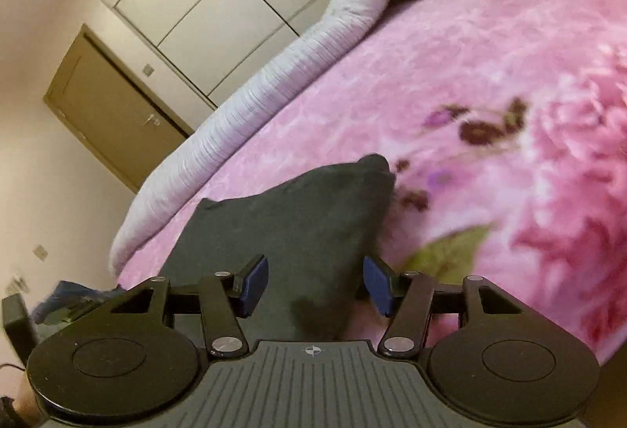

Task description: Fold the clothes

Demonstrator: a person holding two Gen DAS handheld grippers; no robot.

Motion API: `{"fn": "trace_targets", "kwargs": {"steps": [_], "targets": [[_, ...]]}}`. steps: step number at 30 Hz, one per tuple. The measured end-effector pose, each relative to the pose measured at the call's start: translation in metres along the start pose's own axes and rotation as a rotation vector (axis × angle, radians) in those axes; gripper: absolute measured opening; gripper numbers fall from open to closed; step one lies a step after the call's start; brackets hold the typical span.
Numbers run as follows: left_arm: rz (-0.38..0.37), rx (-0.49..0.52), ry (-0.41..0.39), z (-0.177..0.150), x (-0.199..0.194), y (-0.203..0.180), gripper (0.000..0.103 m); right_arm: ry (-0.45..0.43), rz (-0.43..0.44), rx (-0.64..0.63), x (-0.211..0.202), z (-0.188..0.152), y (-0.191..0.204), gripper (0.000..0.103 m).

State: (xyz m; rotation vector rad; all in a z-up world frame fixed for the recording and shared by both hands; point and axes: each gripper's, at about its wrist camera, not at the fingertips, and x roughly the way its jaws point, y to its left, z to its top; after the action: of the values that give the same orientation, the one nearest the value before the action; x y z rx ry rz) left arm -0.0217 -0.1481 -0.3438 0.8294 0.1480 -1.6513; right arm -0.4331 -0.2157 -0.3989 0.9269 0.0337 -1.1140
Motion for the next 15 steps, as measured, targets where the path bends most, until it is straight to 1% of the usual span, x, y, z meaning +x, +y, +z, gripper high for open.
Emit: {"fn": "trace_targets", "kwargs": {"steps": [1, 2, 3, 4, 5, 6, 7, 9, 10, 11, 12, 14, 15], "targets": [[0.006, -0.015, -0.014, -0.003, 0.002, -0.002, 0.041, -0.010, -0.052, -0.001, 0.004, 0.003, 0.000, 0.058], [0.009, -0.036, -0.015, -0.003, -0.001, 0.000, 0.041, -0.024, -0.059, 0.045, 0.008, 0.004, -0.007, 0.058], [0.006, -0.067, -0.010, -0.001, -0.004, 0.003, 0.041, -0.021, -0.042, 0.098, 0.014, 0.006, -0.014, 0.058], [-0.001, -0.093, -0.007, -0.001, -0.006, 0.006, 0.041, -0.014, -0.023, 0.151, 0.019, 0.009, -0.021, 0.050], [-0.008, -0.101, -0.008, 0.000, -0.006, 0.008, 0.041, 0.004, 0.013, 0.157, 0.026, 0.012, -0.025, 0.011], [-0.013, -0.107, -0.004, 0.002, -0.004, 0.009, 0.041, 0.023, 0.035, 0.131, 0.030, 0.022, -0.024, 0.012], [-0.023, -0.123, -0.002, 0.005, -0.009, 0.013, 0.041, 0.040, 0.052, 0.100, 0.032, 0.034, -0.021, 0.010], [-0.061, -0.167, -0.002, 0.011, -0.018, 0.017, 0.041, 0.047, 0.091, 0.039, 0.041, 0.070, -0.017, 0.009], [-0.079, -0.172, -0.002, 0.014, -0.021, 0.013, 0.041, 0.042, 0.085, -0.001, 0.045, 0.085, -0.014, 0.009], [-0.096, -0.177, -0.003, 0.017, -0.023, 0.009, 0.041, 0.039, 0.064, -0.054, 0.055, 0.102, -0.013, 0.009], [-0.112, -0.181, -0.003, 0.021, -0.025, 0.005, 0.041, 0.056, 0.040, -0.103, 0.070, 0.117, -0.013, 0.009], [-0.094, -0.179, 0.002, 0.024, -0.020, -0.005, 0.040, 0.087, -0.040, -0.122, 0.099, 0.138, -0.027, 0.008], [-0.084, -0.177, 0.005, 0.025, -0.017, -0.009, 0.040, 0.099, -0.090, -0.139, 0.107, 0.144, -0.032, 0.008]]}}
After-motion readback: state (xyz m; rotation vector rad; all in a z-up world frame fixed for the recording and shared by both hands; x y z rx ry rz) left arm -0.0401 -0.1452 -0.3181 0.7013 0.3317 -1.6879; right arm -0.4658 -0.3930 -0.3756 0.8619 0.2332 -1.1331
